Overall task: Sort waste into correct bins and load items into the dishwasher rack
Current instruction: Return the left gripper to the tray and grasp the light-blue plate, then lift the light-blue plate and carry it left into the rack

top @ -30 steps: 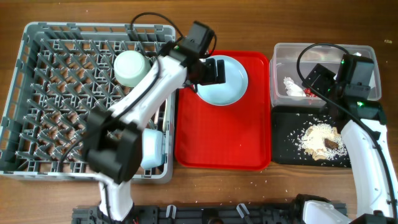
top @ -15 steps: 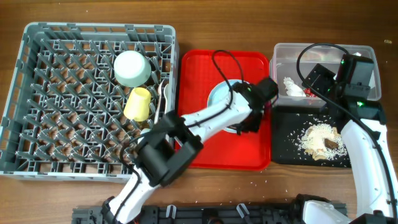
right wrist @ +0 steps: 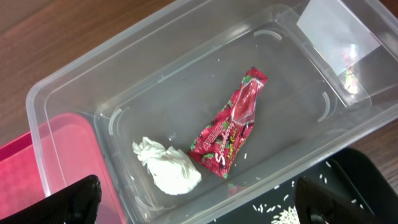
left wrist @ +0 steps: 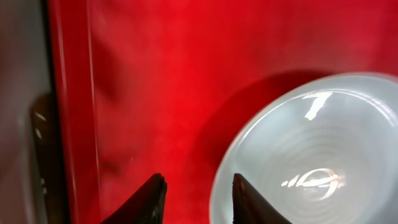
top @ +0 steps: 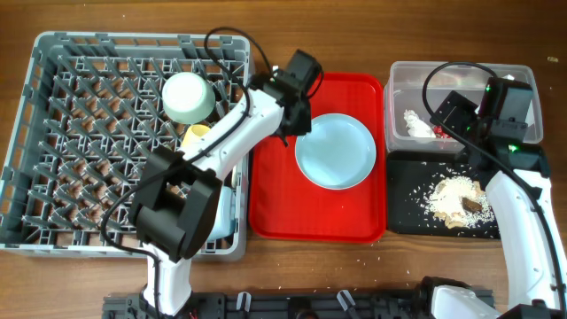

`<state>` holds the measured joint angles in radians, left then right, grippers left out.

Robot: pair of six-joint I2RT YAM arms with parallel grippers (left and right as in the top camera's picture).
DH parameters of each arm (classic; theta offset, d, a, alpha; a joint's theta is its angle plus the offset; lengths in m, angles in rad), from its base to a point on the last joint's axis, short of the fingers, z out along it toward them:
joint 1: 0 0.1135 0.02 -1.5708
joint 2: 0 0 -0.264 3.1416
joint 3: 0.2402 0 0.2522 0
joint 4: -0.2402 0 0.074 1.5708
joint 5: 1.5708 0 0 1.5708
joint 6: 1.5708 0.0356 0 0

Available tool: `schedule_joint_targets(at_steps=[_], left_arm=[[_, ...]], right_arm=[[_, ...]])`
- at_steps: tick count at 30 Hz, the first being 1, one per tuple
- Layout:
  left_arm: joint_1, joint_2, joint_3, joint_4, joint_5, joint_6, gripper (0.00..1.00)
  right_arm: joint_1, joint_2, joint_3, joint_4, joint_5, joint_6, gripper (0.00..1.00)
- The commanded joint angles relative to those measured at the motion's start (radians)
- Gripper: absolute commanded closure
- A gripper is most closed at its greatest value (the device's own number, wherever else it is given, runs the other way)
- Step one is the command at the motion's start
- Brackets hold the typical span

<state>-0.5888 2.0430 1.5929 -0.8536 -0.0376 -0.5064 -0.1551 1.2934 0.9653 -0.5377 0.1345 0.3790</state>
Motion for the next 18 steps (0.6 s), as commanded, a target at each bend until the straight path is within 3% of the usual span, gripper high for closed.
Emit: schedule_joint_targets(at_steps=[1,5,9,15,18], left_arm=[[-0.012,0.005,-0.13,0.111,0.026,0.005,0.66],[-0.013,0.005,-0.179,0.181,0.049,0.015,0.66],[-0.029,0.005,-0.182,0.212,0.064,0.122,0.61],[-0.045,0.008,-0.187,0.215,0.063,0.121,0.73],[-0.045,0.023,-0.187,0.216,0.051,0.122,0.74]], right_arm=[[0.0,0.004,0.016,0.0,-0.006,-0.011,0.0],[0.0,0.004,0.016,0.0,-0.005,-0.011,0.0],[0.0,0.004,0.016,0.0,-0.005,-0.011,0.0],[0.0,0.004,0.016,0.0,-0.006,-0.01,0.0],[0.0,0.004,0.016,0.0,-0.006,-0.011,0.0]])
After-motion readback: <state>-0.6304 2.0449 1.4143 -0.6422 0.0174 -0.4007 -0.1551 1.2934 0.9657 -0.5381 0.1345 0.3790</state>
